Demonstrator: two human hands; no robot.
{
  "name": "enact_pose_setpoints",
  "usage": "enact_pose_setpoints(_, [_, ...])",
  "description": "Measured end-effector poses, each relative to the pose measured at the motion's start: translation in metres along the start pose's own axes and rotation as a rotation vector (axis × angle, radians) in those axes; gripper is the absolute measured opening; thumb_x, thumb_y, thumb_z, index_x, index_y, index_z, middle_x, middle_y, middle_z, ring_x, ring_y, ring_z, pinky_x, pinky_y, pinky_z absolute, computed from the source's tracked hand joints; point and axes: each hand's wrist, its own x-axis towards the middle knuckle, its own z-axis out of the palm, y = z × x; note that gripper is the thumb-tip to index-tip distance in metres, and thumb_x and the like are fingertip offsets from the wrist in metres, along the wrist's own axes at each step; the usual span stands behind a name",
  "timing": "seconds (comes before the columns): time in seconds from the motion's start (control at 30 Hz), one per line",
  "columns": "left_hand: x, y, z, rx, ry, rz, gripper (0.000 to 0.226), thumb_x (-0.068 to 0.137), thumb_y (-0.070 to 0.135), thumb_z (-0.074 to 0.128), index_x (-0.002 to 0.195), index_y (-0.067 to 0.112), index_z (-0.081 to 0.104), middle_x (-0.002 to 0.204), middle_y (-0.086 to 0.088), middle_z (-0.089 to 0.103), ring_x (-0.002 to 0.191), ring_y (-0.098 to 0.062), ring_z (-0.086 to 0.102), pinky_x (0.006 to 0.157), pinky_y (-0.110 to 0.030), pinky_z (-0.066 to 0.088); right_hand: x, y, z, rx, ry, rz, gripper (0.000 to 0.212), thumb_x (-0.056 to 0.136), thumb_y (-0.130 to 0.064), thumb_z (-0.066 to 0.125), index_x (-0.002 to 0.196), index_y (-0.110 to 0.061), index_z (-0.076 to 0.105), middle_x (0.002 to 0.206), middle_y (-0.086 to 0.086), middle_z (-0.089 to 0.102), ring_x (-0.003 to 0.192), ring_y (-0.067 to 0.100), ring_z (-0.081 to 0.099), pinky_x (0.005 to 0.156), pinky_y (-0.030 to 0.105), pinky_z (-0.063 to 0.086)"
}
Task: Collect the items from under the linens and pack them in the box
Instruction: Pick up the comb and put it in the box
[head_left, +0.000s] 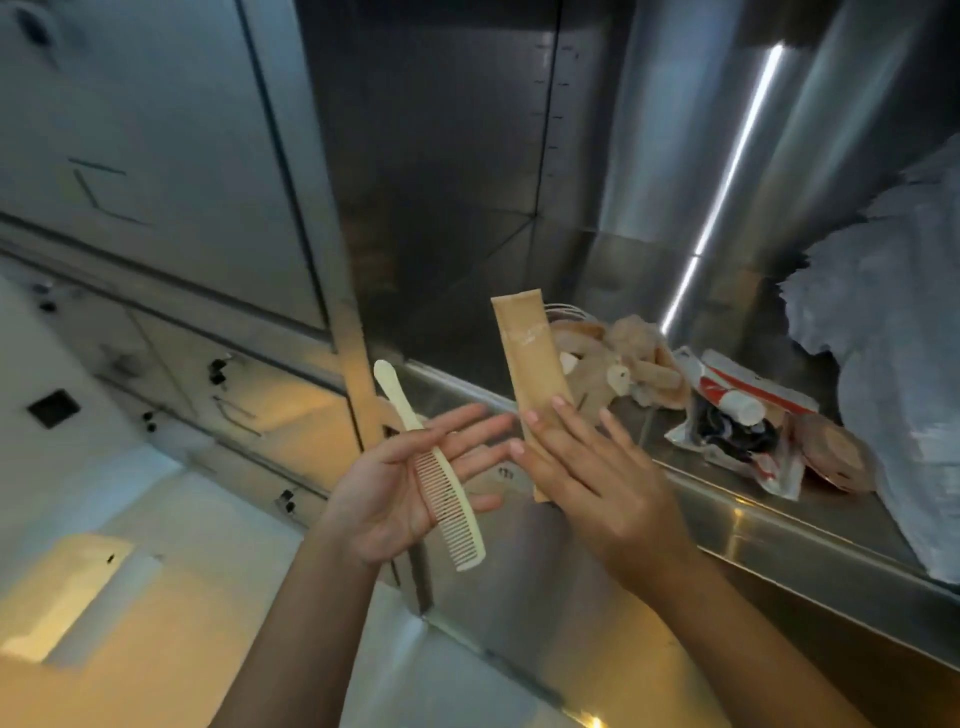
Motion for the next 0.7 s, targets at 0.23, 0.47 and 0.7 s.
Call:
enact_pose_setpoints(0.23, [-0.088,0.013,-0.033,-0.12,0.038,0.135,0.058,0.083,0.013,0.047,0.139,0.003,0.034,0.137,-0.021,0.047,0.113,-0.032,0.058,0.08,-0.051,0.052,0.038,-0.068,0.023,0.183,0.023,-0.108,0.03,0.088,-0.011,0.05,0.117,-0.008,0.059,0.122,0.014,0.059,0.116,0.034,0.054,0.096,0.053,0.038])
enact_pose_setpoints(0.47, [-0.188,0.04,-0.092,-0.143,0.169,0.302,0.061,0.078,0.007,0.051,0.137,0.003,0.035,0.135,-0.02,0.049,0.118,-0.033,0.054,0.073,-0.051,0.056,0.095,-0.162,0.059,0.371,0.04,-0.229,0.033,0.101,-0.017,0.029,0.116,-0.008,0.057,0.12,0.016,0.06,0.112,0.035,0.056,0.092,0.053,0.043])
enact_pose_setpoints(0.7, [-0.32,0.085,-0.166,-0.203,0.332,0.432,0.066,0.069,0.001,0.061,0.132,0.002,0.041,0.13,-0.021,0.054,0.115,-0.036,0.056,0.07,-0.054,0.054,0.158,-0.294,0.117,0.481,0.098,-0.315,0.027,0.095,-0.014,0.046,0.119,-0.01,0.055,0.123,0.014,0.058,0.115,0.034,0.055,0.092,0.051,0.045])
